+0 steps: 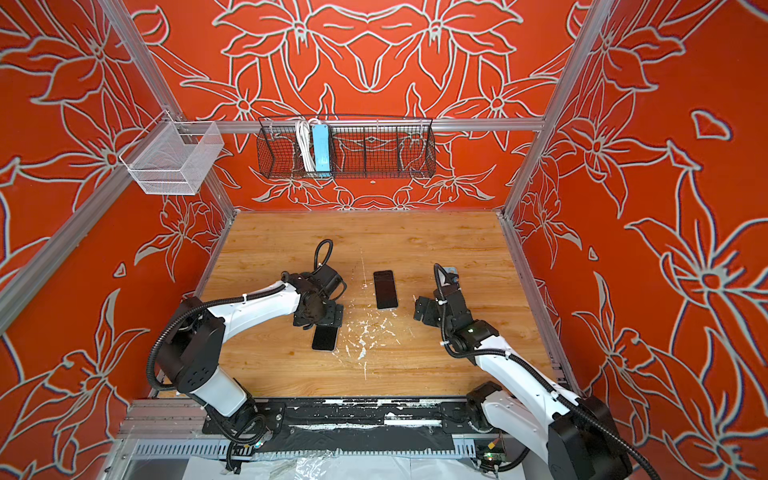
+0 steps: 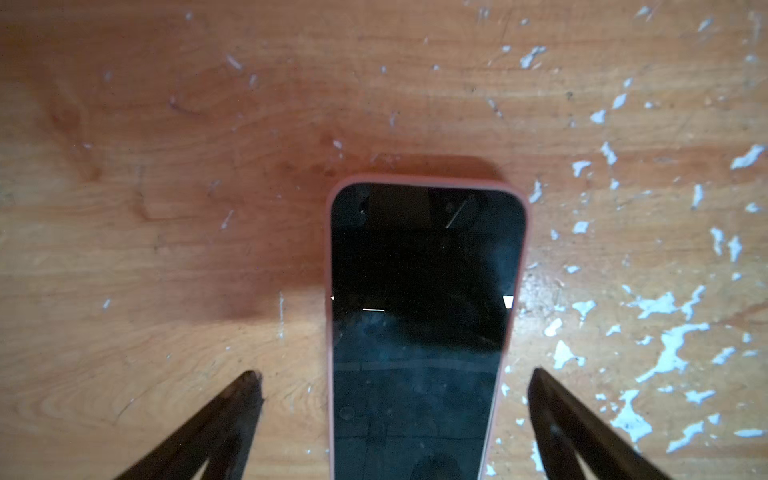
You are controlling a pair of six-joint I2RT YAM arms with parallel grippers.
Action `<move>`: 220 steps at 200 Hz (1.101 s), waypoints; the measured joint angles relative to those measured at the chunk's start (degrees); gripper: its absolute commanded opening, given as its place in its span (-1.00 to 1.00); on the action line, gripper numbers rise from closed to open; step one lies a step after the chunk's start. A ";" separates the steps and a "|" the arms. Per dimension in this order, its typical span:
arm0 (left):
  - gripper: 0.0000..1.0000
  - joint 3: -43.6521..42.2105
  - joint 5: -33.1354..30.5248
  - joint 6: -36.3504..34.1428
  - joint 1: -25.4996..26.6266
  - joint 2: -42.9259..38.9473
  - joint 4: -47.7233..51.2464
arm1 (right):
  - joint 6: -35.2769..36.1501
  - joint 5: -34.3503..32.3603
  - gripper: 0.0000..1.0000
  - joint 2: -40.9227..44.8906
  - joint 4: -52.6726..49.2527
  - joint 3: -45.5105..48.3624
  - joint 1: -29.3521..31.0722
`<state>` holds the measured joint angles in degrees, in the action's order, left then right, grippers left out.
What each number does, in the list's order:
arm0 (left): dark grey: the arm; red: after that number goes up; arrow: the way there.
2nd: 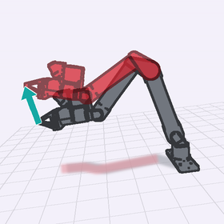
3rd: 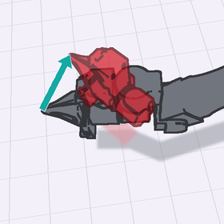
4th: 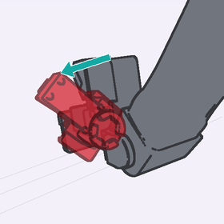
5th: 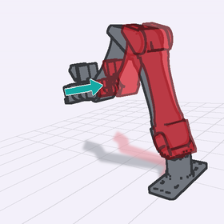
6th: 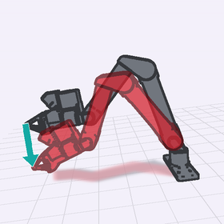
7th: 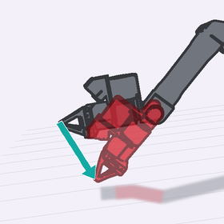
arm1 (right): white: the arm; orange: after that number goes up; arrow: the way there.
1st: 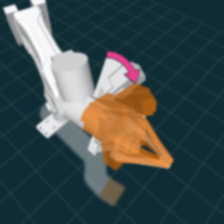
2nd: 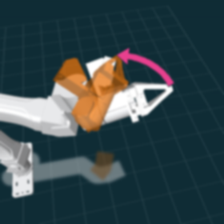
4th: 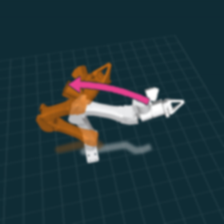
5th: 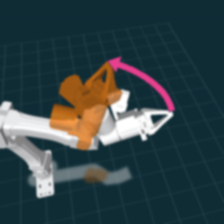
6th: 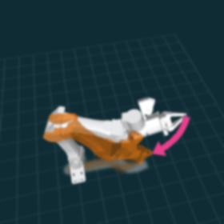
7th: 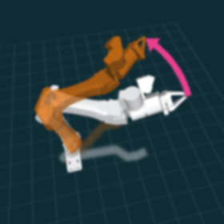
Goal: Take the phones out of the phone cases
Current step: 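Move the left gripper over the pink-cased phone while the right gripper moves inward, then close the left gripper on the pink-cased phone's end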
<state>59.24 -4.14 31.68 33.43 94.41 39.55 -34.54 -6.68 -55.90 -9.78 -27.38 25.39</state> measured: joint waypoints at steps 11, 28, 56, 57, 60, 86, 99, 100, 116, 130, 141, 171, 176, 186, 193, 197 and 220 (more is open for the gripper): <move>0.95 0.44 0.55 -0.33 0.00 0.76 -0.35 | -0.07 -0.02 0.96 0.00 0.00 0.33 0.00; 0.95 0.76 1.29 -0.42 0.00 1.44 -0.96 | -0.15 -0.02 0.96 0.00 0.09 0.66 0.00; 0.95 0.76 1.68 -0.42 0.00 1.57 -1.20 | -0.20 0.00 0.96 0.00 0.22 0.81 0.00; 0.95 0.76 1.70 -0.39 0.00 1.57 -1.20 | -0.20 0.00 0.96 0.00 0.22 0.81 0.00; 0.95 0.76 1.70 -0.42 0.00 1.57 -1.22 | -0.20 0.02 0.96 0.00 0.24 0.81 0.00; 0.96 0.76 1.62 -0.39 0.00 1.77 -1.22 | -0.20 0.04 0.96 -0.04 0.24 0.81 0.02; 0.97 0.76 1.51 -0.42 0.00 2.32 -1.27 | -0.20 0.09 0.95 -0.13 0.26 0.81 0.11; 0.97 0.76 1.51 -0.39 0.00 2.36 -1.29 | -0.20 0.09 0.95 -0.15 0.26 0.81 0.11; 1.00 0.79 1.42 -0.44 0.00 3.45 -1.31 | -0.24 0.13 0.95 -0.33 0.28 0.81 0.13; 0.98 0.87 1.33 -0.57 0.00 4.37 -1.29 | -0.35 0.13 0.95 -0.35 0.28 0.81 0.13; 0.96 1.05 1.22 -0.63 0.04 4.76 -1.27 | -0.39 0.13 0.95 -0.35 0.28 0.81 0.13; 0.84 2.05 1.05 -0.76 0.09 4.90 -1.33 | -0.48 0.11 0.95 -0.31 0.28 0.81 0.22; 0.82 2.25 0.96 -0.92 0.13 4.90 -1.33 | -0.52 0.11 0.95 -0.26 0.28 0.81 0.26; 0.77 2.69 0.61 -0.76 0.24 5.09 -1.29 | -0.59 0.11 0.95 -0.15 0.28 0.81 0.33; 0.70 3.04 0.24 -0.81 0.42 5.31 -1.29 | -0.63 0.09 0.95 -0.02 0.28 0.81 0.37; 0.66 3.21 0.09 -0.87 0.48 5.44 -1.25 | -0.63 0.09 0.95 0.02 0.28 0.83 0.37; 0.64 4.07 -1.44 -0.83 1.25 6.43 -0.52 | -0.68 0.07 0.95 0.48 0.31 0.94 0.37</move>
<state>63.31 -5.58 30.85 34.68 100.84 39.03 -35.22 -6.61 -55.42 -9.47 -26.44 25.76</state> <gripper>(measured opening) 0.824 0.976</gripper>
